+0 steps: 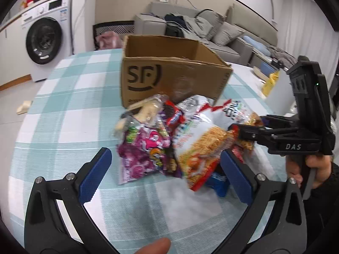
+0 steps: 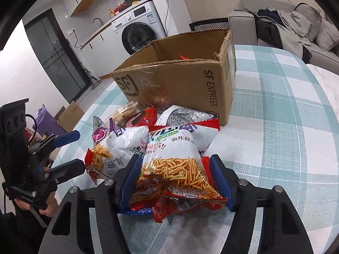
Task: Organize snacks
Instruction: 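Grasp an orange stick-snack bag with the left gripper while the right grasps another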
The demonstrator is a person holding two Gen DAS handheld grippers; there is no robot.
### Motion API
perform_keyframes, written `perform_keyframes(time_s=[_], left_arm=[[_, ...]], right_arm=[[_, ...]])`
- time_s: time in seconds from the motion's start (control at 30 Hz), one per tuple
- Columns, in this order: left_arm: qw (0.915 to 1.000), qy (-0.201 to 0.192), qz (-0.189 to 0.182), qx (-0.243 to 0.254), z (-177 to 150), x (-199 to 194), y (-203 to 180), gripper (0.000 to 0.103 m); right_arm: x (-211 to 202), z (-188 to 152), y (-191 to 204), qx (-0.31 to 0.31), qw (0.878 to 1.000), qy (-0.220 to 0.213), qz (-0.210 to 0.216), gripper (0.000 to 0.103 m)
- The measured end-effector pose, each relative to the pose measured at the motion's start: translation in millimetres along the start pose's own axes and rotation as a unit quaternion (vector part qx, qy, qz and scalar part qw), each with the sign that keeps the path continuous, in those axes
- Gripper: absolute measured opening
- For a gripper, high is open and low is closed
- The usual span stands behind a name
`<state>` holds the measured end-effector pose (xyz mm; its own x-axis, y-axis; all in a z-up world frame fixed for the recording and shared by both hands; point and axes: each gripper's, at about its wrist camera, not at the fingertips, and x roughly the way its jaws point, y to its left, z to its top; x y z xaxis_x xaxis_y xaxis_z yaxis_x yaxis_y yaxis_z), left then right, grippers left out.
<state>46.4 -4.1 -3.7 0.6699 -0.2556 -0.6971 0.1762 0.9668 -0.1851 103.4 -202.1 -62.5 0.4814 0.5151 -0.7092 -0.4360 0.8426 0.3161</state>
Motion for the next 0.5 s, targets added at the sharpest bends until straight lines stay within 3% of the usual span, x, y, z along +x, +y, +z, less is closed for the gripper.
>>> perform_keyframes(time_s=[0.13, 0.4, 0.5], left_arm=[[0.9997, 0.008, -0.021, 0.013, -1, 3, -11, 0.102], [0.9982, 0.018, -0.031, 0.047, -2, 20, -33, 0.089], [0.9972, 0.01, -0.013, 0.073, -2, 23, -43, 0.088]], right_arm=[[-10, -5, -3, 0.002, 1.0, -0.018, 0.01, 0.052], [-28, -13, -8, 0.007, 0.999, -0.047, 0.011, 0.05], [-35, -16, -10, 0.012, 0.998, -0.056, 0.012, 0.05]])
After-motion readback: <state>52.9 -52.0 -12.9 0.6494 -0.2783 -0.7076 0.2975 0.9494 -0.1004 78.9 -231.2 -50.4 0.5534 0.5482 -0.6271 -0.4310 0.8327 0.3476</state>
